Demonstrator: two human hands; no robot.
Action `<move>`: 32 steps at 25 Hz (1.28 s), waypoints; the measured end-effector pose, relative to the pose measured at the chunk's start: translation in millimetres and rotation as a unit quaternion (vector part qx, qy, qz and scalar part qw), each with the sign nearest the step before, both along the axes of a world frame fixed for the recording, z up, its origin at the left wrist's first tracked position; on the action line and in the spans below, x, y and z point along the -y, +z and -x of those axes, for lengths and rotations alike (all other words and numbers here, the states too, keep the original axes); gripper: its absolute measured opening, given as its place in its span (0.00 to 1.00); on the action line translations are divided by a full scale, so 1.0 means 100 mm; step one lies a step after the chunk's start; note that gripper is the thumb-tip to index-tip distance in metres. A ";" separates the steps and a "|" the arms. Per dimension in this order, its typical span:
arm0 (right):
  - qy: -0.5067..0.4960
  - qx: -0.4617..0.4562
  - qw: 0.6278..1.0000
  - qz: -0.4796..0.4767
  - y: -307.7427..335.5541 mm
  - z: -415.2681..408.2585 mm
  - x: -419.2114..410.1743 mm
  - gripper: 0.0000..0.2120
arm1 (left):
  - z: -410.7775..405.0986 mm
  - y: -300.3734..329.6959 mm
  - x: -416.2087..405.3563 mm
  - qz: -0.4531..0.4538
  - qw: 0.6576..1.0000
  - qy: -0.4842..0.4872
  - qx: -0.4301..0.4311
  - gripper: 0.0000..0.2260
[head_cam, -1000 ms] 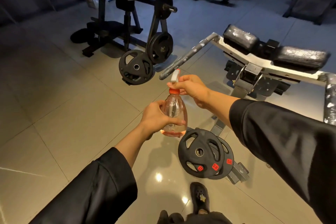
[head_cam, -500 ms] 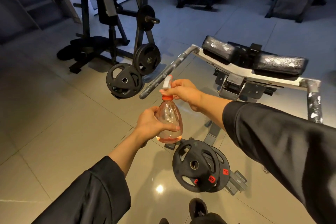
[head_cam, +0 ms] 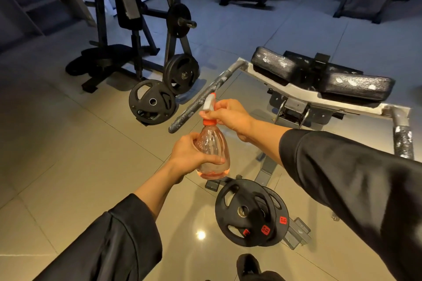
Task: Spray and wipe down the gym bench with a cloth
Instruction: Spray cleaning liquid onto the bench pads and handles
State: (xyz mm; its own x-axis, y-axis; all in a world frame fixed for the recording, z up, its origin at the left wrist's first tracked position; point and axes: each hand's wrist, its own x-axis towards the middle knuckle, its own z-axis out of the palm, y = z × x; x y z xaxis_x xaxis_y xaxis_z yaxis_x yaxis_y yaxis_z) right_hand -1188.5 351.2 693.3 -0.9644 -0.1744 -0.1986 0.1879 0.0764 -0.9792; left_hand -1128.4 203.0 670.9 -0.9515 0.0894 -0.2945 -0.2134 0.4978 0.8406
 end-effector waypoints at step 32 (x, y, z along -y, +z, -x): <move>-0.226 0.017 0.972 -0.064 0.30 0.56 -0.16 0.08 | 1.27 0.09 -0.06 -0.041 0.973 -0.225 -0.043 0.27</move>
State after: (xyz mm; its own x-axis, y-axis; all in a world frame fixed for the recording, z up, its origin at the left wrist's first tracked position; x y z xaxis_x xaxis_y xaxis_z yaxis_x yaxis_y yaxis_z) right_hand -1244.7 366.7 723.4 -0.9291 0.2948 -0.2233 0.2622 0.0993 -0.9599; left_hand -1255.8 209.2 680.0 -0.8315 0.5224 -0.1890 0.0841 0.4546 0.8867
